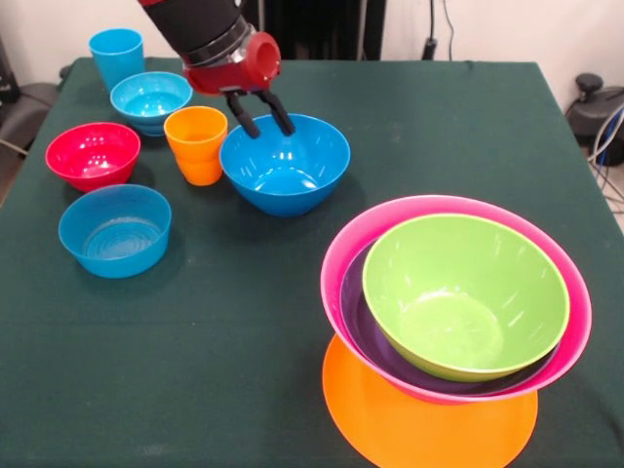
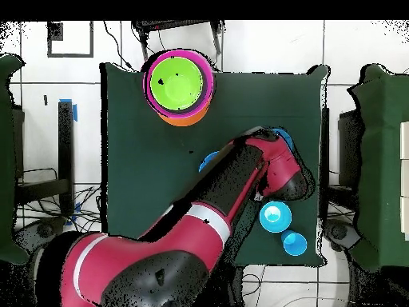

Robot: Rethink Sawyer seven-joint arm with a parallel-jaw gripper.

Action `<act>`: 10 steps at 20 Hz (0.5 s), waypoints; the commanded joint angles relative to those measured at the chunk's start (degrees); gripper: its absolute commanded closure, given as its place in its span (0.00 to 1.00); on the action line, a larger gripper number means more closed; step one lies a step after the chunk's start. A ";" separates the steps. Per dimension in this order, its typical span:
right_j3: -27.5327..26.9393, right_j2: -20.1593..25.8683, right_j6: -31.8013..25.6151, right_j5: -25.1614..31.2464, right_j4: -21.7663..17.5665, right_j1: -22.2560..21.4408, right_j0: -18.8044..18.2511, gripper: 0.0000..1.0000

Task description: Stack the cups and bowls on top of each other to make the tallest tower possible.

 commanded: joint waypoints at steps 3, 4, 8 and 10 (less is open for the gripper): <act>-7.32 3.12 12.02 10.60 4.79 5.14 2.58 0.00; -7.63 3.18 12.36 11.05 5.16 5.45 2.71 0.00; -8.59 3.12 13.74 12.07 7.06 6.07 3.18 0.00; -9.14 3.18 14.44 12.53 8.19 6.21 3.29 0.00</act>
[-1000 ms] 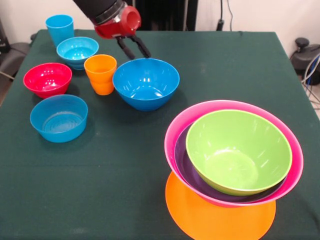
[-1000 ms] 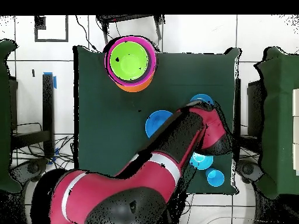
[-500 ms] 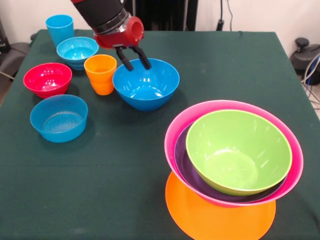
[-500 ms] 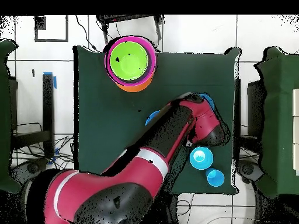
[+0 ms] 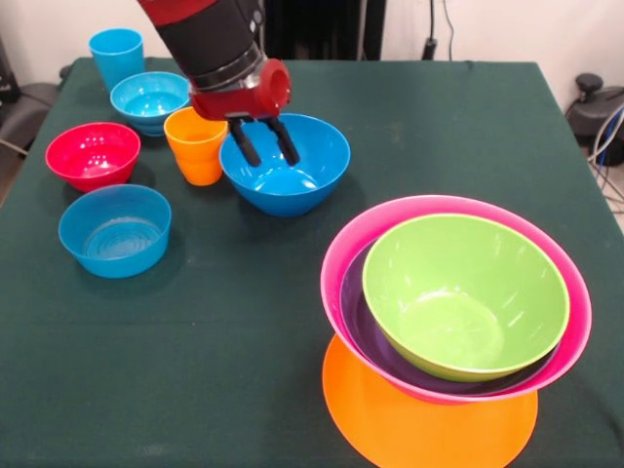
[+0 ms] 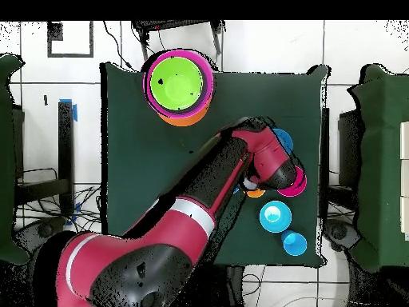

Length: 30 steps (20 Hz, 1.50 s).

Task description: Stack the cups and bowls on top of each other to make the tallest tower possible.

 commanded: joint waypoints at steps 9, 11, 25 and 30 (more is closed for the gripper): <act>-6.05 -4.18 15.67 3.50 16.33 7.44 3.72 0.00; -6.66 -6.60 15.96 1.59 18.97 8.64 3.75 0.00; -4.88 -13.18 16.19 -2.32 26.69 11.56 5.69 0.00; -3.54 -12.80 16.52 -1.64 28.73 11.30 6.10 0.00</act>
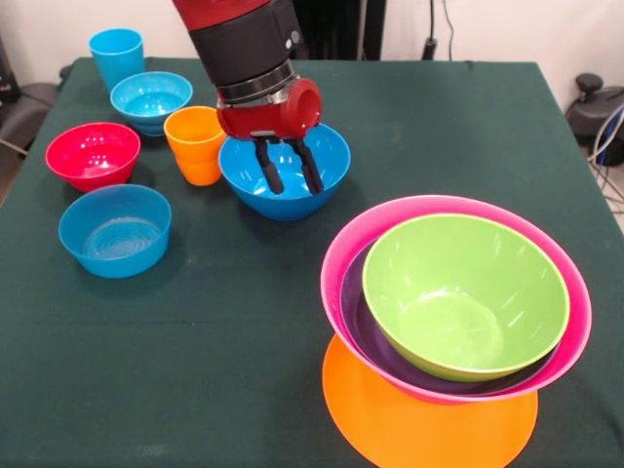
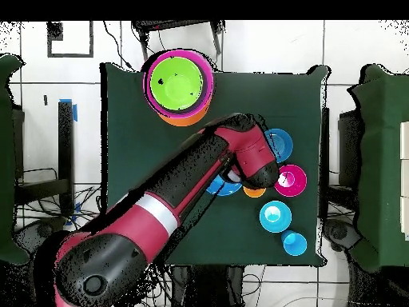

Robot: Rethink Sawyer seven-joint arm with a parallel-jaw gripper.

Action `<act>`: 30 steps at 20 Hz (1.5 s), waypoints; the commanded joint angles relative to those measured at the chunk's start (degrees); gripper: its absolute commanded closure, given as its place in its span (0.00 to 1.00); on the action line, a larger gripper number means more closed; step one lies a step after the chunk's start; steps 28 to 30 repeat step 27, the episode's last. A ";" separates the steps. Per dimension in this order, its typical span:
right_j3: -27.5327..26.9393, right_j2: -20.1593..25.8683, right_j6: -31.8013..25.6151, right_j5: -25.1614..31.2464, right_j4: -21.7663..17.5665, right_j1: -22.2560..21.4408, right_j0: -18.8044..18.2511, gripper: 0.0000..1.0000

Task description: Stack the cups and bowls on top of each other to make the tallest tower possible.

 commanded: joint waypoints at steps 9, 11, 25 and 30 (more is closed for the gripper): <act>2.50 6.70 17.24 0.61 5.87 -1.01 1.61 0.00; 2.85 6.48 17.45 0.94 5.99 -0.96 1.85 0.00; 6.14 6.24 17.86 -3.71 5.09 -2.82 1.72 0.00; 6.89 6.72 17.87 -3.44 4.85 -3.24 1.85 0.00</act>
